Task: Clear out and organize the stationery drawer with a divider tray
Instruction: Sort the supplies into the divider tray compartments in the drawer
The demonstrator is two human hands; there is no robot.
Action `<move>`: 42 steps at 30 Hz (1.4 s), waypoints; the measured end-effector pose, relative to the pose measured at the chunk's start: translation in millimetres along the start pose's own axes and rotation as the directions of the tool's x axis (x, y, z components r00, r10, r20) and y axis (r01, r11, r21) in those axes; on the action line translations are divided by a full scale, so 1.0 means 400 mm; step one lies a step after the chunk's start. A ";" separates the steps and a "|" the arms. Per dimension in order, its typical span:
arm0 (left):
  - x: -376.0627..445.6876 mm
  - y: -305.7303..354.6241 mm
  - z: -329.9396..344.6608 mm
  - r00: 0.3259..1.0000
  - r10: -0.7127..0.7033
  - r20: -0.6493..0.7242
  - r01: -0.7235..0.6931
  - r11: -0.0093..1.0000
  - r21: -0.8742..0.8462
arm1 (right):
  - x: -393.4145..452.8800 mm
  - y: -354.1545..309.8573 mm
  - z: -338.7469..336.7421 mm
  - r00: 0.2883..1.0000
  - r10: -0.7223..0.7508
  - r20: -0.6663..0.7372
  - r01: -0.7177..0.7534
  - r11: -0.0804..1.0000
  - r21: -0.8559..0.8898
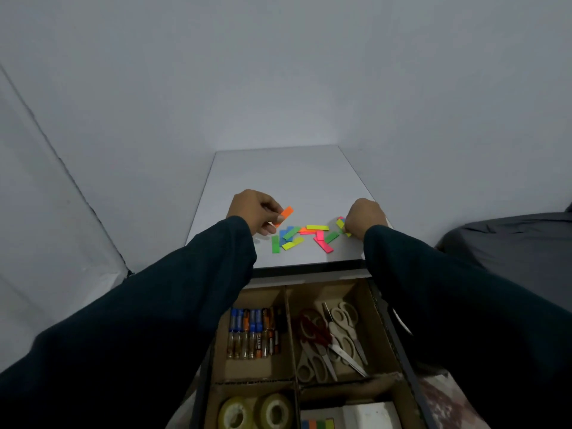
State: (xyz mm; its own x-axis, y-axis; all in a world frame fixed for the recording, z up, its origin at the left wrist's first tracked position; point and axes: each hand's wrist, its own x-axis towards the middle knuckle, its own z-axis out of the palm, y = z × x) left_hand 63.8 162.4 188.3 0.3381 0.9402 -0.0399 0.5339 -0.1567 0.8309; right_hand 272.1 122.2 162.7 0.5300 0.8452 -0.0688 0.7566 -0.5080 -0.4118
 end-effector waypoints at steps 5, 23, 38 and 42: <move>-0.023 -0.022 -0.032 0.998 -0.061 -0.001 0.061 0.998 -0.032 | 0.009 -0.003 0.001 1.000 0.005 0.001 -0.005 1.000 -0.017; -0.069 -0.060 -0.051 0.991 -0.124 0.048 0.122 0.991 0.052 | -0.023 -0.014 0.020 0.956 -0.274 -0.103 0.233 0.926 -0.296; -0.074 -0.051 -0.048 1.000 0.013 -0.016 -0.004 0.876 0.482 | -0.050 0.020 -0.065 0.978 -0.190 -0.081 0.197 0.977 0.081; -0.072 -0.061 -0.048 1.000 0.001 -0.024 0.012 0.852 0.524 | -0.051 0.018 -0.064 0.978 -0.210 0.000 0.210 0.977 0.044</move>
State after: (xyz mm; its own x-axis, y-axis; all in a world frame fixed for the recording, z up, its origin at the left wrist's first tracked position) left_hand 26.0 144.9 179.9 0.3200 0.9471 -0.0254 0.8645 -0.2809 0.4168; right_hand 276.5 97.2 184.6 0.3589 0.9332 0.0190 0.8336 -0.3113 -0.4563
